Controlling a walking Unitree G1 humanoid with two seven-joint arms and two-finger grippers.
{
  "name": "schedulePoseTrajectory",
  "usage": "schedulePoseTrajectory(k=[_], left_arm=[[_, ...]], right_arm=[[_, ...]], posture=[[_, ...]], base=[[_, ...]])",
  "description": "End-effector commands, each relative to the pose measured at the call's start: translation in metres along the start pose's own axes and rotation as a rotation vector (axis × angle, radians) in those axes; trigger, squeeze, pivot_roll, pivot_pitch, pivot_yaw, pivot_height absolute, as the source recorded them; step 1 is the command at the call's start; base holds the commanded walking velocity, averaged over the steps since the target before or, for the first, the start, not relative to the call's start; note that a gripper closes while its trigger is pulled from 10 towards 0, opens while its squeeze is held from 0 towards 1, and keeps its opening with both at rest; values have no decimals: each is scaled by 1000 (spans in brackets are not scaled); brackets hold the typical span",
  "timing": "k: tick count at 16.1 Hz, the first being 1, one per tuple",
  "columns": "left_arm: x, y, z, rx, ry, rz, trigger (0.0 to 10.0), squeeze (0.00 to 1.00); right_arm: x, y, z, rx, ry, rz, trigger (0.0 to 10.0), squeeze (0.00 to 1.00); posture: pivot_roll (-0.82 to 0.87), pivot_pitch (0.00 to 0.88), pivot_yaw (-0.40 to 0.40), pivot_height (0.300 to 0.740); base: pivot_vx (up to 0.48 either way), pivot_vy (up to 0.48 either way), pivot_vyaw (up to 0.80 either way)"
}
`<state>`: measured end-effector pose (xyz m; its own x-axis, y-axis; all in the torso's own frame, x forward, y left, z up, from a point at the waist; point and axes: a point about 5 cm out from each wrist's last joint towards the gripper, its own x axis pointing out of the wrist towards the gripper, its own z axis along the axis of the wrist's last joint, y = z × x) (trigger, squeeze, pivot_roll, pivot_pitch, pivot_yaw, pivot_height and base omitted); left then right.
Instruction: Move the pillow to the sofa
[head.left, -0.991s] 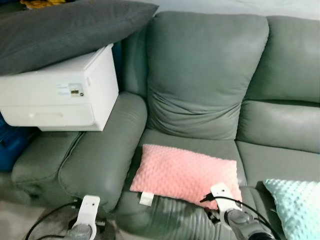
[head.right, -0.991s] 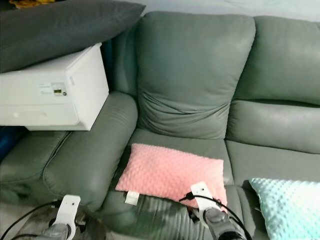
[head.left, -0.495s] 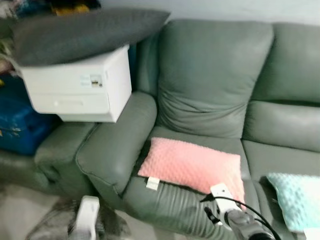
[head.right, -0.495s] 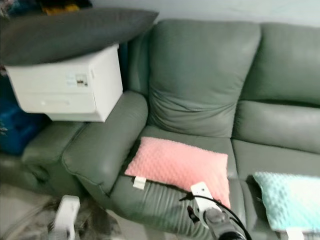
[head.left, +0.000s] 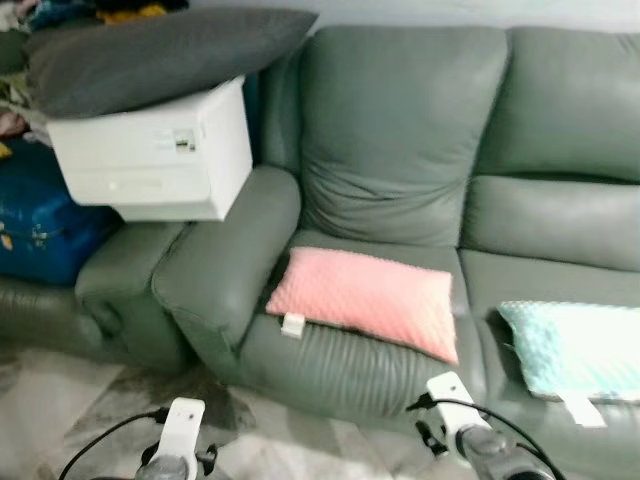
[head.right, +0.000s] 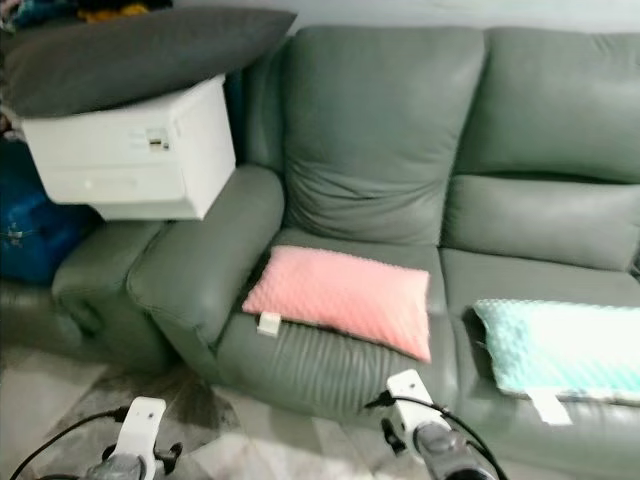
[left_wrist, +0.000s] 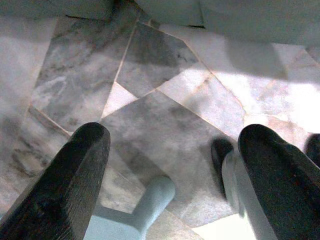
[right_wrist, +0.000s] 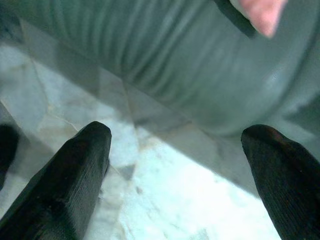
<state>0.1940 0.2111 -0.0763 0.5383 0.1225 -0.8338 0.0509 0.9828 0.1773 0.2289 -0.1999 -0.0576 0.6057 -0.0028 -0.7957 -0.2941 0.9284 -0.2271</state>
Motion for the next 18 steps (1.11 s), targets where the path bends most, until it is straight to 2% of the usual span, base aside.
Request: schedulePoseTrajectory(k=[1, 8, 18], left_arm=[[0, 9, -1, 7, 2, 21, 10000, 0], [0, 8, 1, 18, 2, 7, 10000, 0], [-1, 9, -4, 21, 20, 4, 10000, 0]], right_arm=[[1, 6, 7, 0, -22, 19, 10000, 0], [1, 6, 7, 2, -17, 21, 10000, 0], [1, 3, 5, 8, -8, 12, 10000, 0]], posture=[[-38, 0, 24, 740], [-40, 0, 25, 740], [-49, 0, 24, 740]], base=[[-247, 0, 0], [0, 0, 0], [0, 0, -775]])
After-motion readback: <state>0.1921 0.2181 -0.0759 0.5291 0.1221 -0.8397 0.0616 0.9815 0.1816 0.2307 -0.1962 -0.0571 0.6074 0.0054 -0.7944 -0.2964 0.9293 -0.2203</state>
